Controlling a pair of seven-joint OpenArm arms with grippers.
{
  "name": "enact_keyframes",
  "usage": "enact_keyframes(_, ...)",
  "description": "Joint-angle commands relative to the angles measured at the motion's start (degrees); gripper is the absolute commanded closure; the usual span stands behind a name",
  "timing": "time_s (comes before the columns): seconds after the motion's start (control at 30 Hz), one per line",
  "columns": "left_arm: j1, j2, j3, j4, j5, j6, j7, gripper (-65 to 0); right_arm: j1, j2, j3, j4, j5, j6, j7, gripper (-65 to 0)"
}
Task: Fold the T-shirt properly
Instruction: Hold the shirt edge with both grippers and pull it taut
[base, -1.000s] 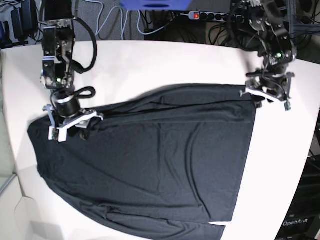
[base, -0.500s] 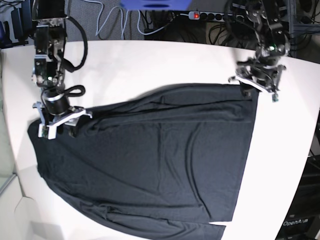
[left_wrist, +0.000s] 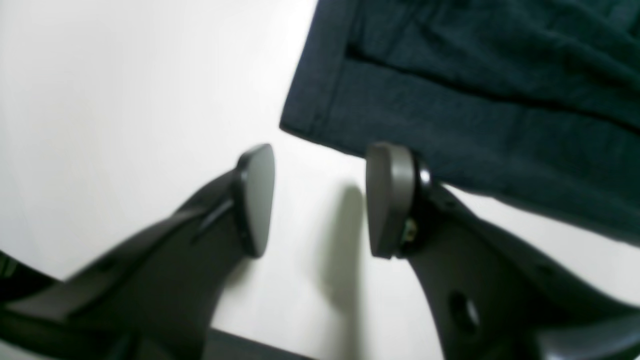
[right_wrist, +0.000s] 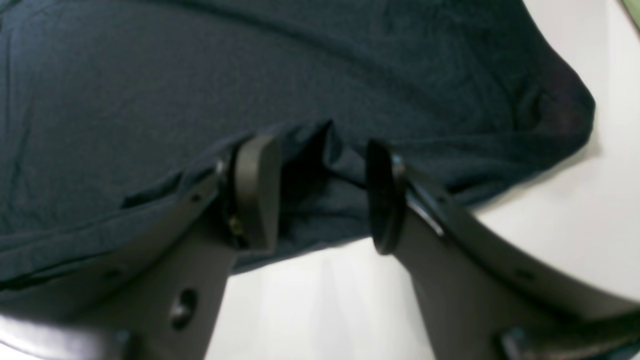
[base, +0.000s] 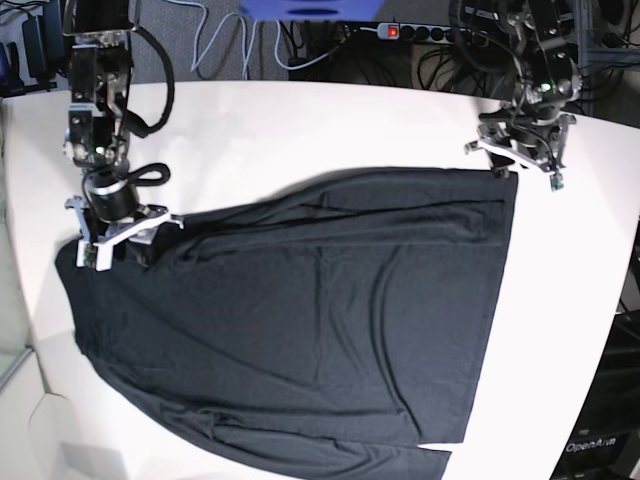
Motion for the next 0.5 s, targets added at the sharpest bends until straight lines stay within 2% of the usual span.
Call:
enact_keyframes(0.0,-0.2,-0.3,0.0,1.6,-0.5,-0.2,-1.2,-28.9,0.6,0.4,0.1,1.0,0.0,0.2,1.4,-29.0)
enact_keyframes(0.47,-3.6,-0.3,-2.9,-2.0,-0.5,-0.2,-1.2,-28.9,0.1,0.7,0.2,1.0,0.0,0.2,1.3,-29.0)
